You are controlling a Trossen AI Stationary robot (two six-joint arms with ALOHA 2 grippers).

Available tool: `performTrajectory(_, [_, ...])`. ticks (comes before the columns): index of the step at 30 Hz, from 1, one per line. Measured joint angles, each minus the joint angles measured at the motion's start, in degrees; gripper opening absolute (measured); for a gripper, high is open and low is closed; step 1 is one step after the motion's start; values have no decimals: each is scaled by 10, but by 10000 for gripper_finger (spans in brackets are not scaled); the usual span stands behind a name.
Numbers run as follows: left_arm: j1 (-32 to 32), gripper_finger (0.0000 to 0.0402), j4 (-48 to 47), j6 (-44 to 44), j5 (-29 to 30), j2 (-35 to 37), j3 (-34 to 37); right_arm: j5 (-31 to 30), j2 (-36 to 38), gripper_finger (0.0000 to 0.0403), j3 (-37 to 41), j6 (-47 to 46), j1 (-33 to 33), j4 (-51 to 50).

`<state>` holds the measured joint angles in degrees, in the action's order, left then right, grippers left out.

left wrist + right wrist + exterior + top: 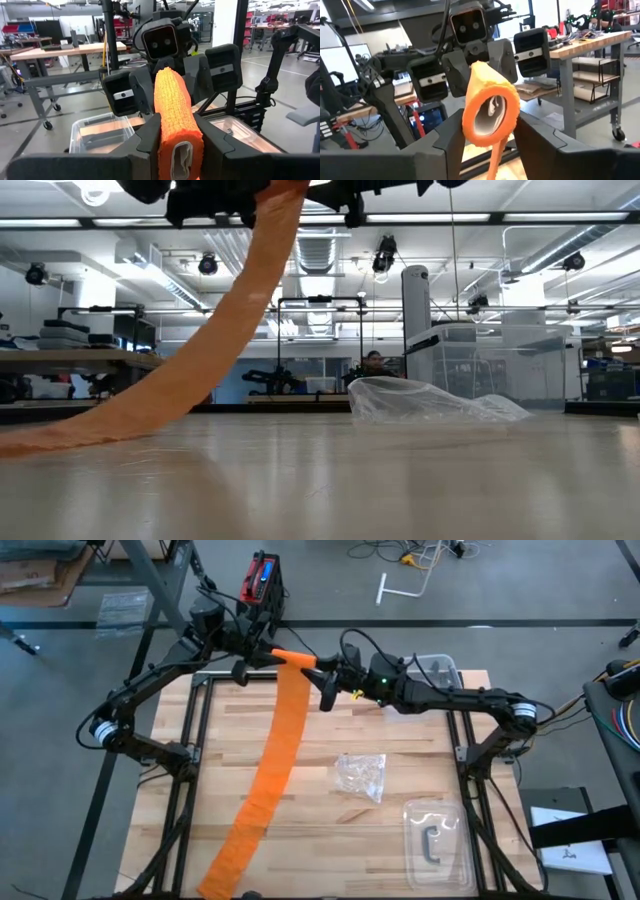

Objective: Roll bandage
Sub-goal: Roll the orange bandage

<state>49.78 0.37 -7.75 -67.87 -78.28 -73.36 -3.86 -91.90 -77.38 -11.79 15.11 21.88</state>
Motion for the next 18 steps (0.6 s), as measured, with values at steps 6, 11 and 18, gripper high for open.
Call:
performTrajectory(6, [5,80,-21,-12,-15,0,0,0,0,123,0,25,-4,13])
performTrajectory(11, [7,80,-24,-18,-21,0,0,12,-2,129,0,22,-4,7])
performTrajectory(18, [9,80,-24,-27,-26,0,0,26,1,191,0,19,-3,10])
